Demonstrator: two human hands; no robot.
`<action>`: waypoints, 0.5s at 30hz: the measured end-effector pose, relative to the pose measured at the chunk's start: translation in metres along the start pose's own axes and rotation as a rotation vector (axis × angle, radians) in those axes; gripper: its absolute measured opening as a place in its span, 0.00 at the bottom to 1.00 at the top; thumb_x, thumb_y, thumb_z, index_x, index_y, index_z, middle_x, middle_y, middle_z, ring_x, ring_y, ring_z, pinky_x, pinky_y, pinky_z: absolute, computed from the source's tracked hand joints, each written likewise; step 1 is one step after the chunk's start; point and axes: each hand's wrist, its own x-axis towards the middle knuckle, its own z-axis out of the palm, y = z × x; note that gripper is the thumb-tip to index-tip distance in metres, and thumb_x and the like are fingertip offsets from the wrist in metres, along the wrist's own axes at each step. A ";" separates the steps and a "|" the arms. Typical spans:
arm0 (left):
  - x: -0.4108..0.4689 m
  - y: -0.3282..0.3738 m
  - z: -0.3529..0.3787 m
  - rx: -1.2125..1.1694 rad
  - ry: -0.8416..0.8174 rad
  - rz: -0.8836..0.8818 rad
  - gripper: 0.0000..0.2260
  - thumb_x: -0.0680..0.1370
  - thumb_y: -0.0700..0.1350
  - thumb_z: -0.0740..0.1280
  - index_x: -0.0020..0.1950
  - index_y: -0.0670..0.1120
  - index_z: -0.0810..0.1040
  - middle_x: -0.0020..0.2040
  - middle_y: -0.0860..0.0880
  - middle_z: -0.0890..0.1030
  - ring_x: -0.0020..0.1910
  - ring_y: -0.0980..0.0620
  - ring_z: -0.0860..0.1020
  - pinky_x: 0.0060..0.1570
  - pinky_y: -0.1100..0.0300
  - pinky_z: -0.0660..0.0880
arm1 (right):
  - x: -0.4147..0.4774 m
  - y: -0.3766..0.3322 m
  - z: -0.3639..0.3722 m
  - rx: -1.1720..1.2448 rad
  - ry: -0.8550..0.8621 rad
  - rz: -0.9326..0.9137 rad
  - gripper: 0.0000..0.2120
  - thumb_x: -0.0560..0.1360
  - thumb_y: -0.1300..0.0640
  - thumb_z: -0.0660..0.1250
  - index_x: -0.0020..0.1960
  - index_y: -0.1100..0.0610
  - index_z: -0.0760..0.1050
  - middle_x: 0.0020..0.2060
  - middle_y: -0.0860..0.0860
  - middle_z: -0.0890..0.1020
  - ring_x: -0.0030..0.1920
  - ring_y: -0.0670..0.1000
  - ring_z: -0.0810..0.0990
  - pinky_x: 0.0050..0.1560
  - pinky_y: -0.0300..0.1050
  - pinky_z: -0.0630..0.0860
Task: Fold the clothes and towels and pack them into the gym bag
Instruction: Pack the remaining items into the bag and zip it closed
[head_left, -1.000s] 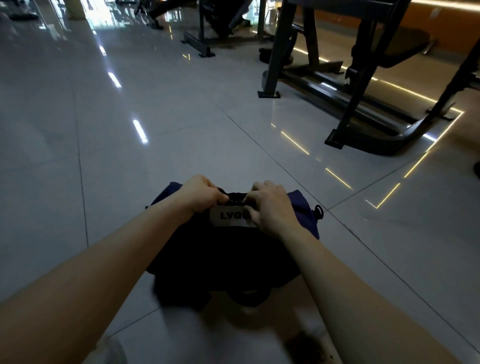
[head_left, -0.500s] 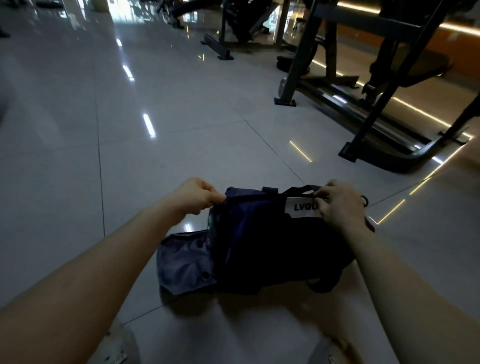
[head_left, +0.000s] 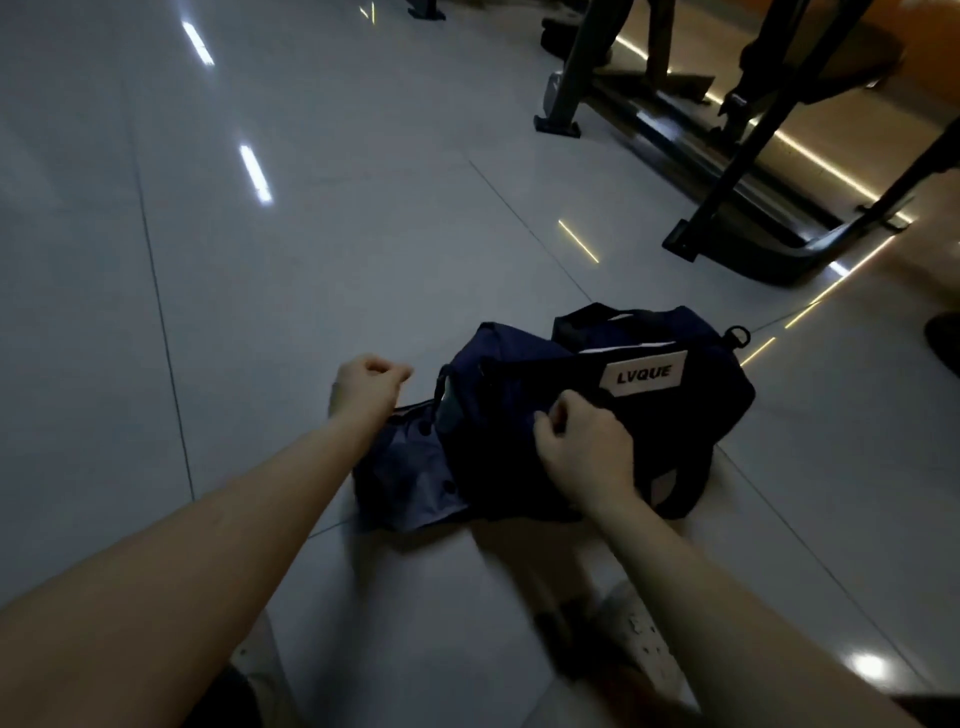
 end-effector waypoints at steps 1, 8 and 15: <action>0.005 -0.023 -0.005 0.140 0.137 -0.120 0.15 0.74 0.50 0.72 0.56 0.43 0.79 0.53 0.42 0.81 0.52 0.40 0.79 0.50 0.52 0.77 | -0.012 -0.004 0.008 0.010 -0.015 -0.006 0.14 0.78 0.46 0.66 0.38 0.51 0.69 0.30 0.48 0.76 0.33 0.56 0.78 0.34 0.46 0.70; -0.017 -0.081 -0.007 0.113 -0.178 -0.385 0.03 0.78 0.37 0.66 0.47 0.39 0.73 0.41 0.39 0.78 0.32 0.45 0.75 0.33 0.57 0.76 | -0.064 -0.008 0.029 0.232 0.037 0.210 0.15 0.80 0.51 0.56 0.35 0.53 0.63 0.28 0.53 0.73 0.33 0.62 0.74 0.37 0.50 0.61; -0.028 0.002 0.022 -0.097 -0.335 -0.211 0.02 0.80 0.33 0.66 0.50 0.37 0.75 0.24 0.46 0.75 0.24 0.48 0.76 0.26 0.59 0.80 | -0.107 -0.026 0.089 0.713 -0.429 0.695 0.11 0.80 0.60 0.59 0.40 0.56 0.75 0.34 0.55 0.79 0.27 0.53 0.79 0.26 0.47 0.75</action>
